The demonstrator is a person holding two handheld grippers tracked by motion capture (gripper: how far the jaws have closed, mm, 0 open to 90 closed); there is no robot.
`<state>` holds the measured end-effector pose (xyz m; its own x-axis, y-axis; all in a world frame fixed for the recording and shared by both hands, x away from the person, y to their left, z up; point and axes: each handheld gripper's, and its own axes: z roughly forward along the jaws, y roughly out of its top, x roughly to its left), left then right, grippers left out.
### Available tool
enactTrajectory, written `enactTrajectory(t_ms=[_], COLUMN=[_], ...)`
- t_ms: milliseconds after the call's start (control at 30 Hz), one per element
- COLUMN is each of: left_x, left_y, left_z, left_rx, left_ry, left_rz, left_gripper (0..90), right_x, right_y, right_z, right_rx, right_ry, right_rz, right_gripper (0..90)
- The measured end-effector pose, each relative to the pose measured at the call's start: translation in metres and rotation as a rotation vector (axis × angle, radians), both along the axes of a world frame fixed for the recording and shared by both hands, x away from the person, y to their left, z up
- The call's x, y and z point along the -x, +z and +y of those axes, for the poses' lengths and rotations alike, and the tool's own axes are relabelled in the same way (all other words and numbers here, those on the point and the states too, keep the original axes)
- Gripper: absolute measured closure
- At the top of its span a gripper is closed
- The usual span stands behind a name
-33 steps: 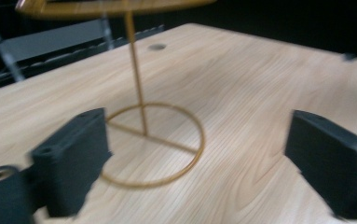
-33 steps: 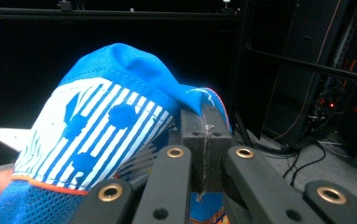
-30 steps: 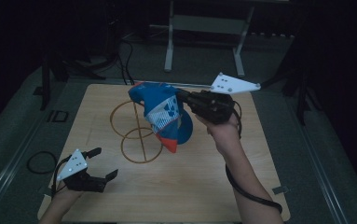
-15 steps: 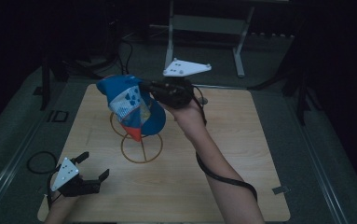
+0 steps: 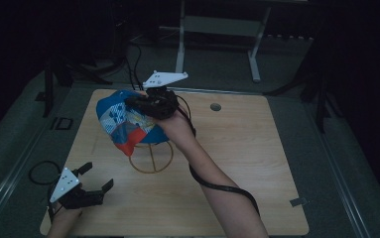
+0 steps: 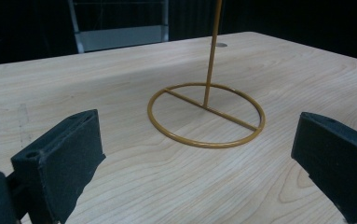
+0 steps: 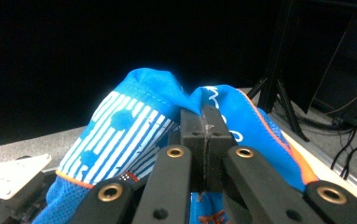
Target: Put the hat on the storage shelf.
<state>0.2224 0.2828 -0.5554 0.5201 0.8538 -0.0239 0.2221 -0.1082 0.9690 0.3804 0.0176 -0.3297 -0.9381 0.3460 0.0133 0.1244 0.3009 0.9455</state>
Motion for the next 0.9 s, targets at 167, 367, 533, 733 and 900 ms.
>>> enactTrajectory(t_ms=[167, 367, 533, 733, 900], left_x=[-0.001, -0.002, -0.002, -0.003, -0.003], left_y=[-0.001, -0.001, -0.002, -0.002, -0.002], left_z=[0.000, 0.000, 0.001, -0.001, 0.000], left_rx=[0.007, 0.008, 0.017, 0.015, 0.016], left_ry=[-0.007, -0.004, -0.006, -0.016, -0.011], left_rz=[0.008, 0.008, 0.011, 0.012, 0.012], left_gripper=[2.3, 2.3, 2.3, 2.3, 2.3], right_x=[-0.006, -0.009, -0.006, -0.003, 0.002], right_y=[-0.007, -0.018, -0.023, -0.028, -0.028], right_z=[-0.003, -0.006, -0.012, -0.020, -0.027], right_rx=[0.017, 0.043, 0.052, 0.048, 0.045], right_ry=[-0.015, -0.025, -0.027, -0.025, -0.042], right_rz=[0.023, 0.039, 0.043, 0.049, 0.031], right_gripper=[90.0, 90.0, 90.0, 90.0, 89.9])
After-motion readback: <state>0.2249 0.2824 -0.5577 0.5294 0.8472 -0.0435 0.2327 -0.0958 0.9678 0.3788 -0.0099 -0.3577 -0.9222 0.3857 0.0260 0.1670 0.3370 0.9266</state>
